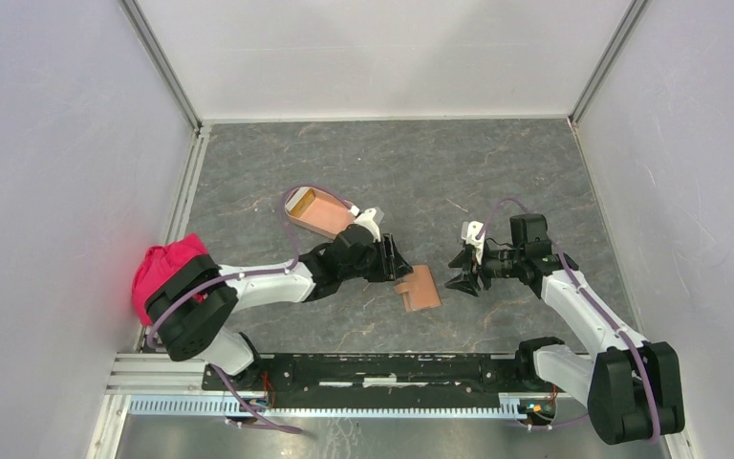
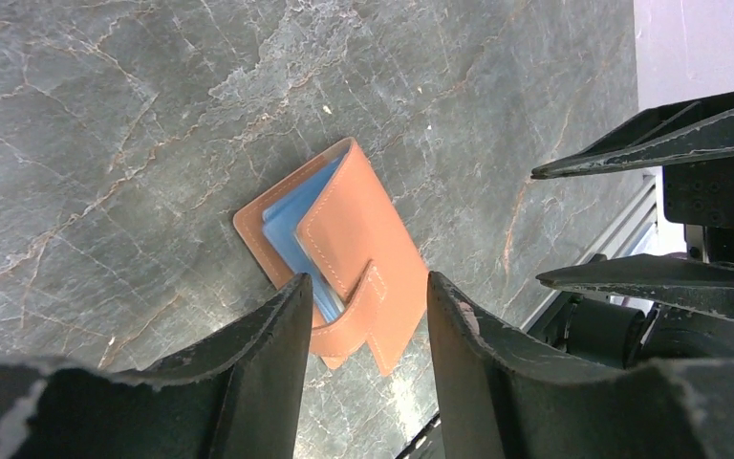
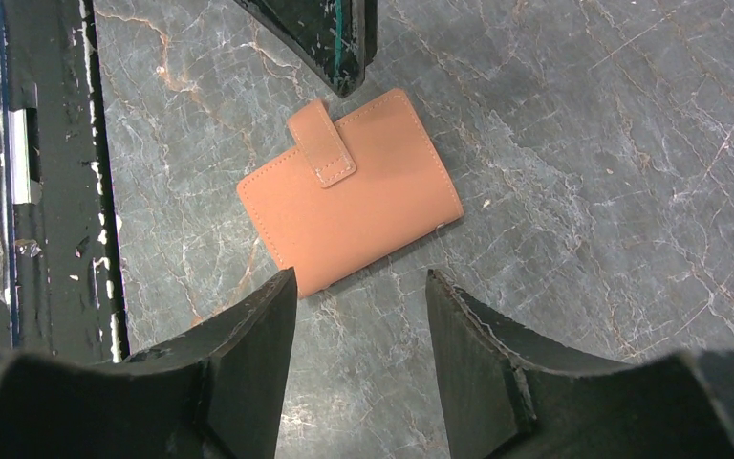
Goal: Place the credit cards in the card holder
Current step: Open the card holder at the center of the board.
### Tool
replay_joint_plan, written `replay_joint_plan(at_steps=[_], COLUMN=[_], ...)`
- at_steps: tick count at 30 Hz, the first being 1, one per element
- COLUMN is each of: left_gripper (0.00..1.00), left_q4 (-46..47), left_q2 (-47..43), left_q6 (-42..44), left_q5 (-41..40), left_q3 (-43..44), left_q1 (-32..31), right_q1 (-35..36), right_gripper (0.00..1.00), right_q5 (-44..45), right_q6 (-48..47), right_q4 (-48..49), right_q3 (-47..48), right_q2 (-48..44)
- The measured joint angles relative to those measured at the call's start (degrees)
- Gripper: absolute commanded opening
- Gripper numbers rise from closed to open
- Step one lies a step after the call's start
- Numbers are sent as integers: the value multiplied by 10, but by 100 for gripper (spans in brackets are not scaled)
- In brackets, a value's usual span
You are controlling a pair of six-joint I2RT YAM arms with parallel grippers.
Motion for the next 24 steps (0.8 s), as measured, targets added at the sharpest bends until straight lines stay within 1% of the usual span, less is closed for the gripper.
replay_joint_plan(at_steps=[8,17,24], left_gripper=[58,58,56], left_q4=[1,18,24], left_q2=[-6,37,55], left_q6=[3,14,15], left_q5=[7,50,78], left_q3=[-19,-18,-15], left_q1=[0,0,0], right_q1=[3,3,3], right_gripper=[59,59,59], right_q5=[0,1,0], right_q6=[0,-7,-14], right_q4=[0,-1,-9], right_q3=[0,0,2], right_q2=[2,5,6])
